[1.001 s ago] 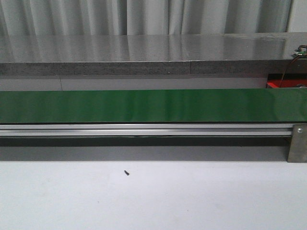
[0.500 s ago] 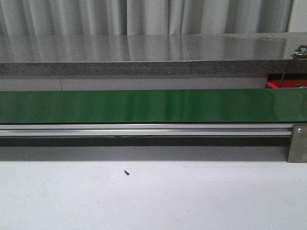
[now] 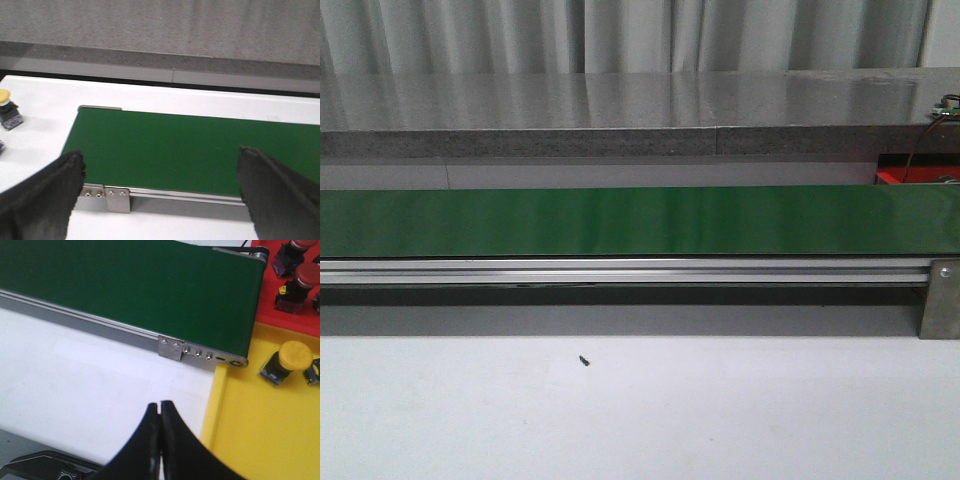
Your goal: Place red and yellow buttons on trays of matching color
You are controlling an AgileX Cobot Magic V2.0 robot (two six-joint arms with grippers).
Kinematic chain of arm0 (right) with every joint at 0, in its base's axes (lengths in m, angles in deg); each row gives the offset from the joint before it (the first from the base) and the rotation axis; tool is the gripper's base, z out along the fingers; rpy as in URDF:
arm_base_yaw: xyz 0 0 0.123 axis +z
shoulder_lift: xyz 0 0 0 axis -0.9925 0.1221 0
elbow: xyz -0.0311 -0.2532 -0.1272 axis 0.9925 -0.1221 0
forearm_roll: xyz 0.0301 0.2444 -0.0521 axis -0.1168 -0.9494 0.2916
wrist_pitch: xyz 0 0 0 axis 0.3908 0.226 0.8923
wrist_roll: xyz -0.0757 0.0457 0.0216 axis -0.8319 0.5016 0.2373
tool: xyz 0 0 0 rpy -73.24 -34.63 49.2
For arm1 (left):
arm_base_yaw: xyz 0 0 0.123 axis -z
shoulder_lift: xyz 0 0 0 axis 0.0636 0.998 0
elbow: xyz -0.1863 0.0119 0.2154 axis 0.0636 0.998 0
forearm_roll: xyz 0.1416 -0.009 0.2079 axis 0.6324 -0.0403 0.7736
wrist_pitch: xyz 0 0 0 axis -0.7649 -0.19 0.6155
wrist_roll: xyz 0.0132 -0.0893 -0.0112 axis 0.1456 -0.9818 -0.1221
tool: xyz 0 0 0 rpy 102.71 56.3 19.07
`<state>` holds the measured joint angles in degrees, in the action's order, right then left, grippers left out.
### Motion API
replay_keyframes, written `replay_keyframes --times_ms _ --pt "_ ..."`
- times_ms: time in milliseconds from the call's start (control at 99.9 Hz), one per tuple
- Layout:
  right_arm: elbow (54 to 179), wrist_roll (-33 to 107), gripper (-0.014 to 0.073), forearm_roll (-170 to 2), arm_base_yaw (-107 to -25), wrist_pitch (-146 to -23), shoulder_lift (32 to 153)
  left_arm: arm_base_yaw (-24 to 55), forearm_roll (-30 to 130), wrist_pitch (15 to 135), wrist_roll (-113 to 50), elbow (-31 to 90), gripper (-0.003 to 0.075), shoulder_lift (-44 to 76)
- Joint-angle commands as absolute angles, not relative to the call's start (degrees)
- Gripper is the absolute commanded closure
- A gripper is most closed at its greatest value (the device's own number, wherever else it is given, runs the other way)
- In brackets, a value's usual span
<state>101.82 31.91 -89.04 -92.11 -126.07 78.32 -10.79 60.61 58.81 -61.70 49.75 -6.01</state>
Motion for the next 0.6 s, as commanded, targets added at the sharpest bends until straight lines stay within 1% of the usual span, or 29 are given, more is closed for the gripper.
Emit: replay_keyframes --times_ms 0,140,250,420,591 --pt "103.1 31.5 0.0689 -90.1 -91.9 -124.7 78.0 -13.3 60.9 60.6 -63.2 43.9 0.0111 -1.9" --pt "103.1 31.5 0.0689 -90.1 -91.9 -124.6 78.0 -14.7 61.6 58.2 -63.5 35.8 0.0112 6.7" --pt "103.1 31.5 0.0689 -90.1 -91.9 -124.6 78.0 -16.9 62.2 54.7 -63.5 28.3 0.0113 15.9" --pt "103.1 31.5 0.0689 -90.1 -91.9 -124.6 78.0 -24.1 62.8 51.0 -63.5 17.3 0.0113 29.5" --pt "103.1 31.5 0.0689 -90.1 -91.9 -124.7 78.0 -31.0 63.0 49.3 -63.5 9.6 0.0113 39.3"
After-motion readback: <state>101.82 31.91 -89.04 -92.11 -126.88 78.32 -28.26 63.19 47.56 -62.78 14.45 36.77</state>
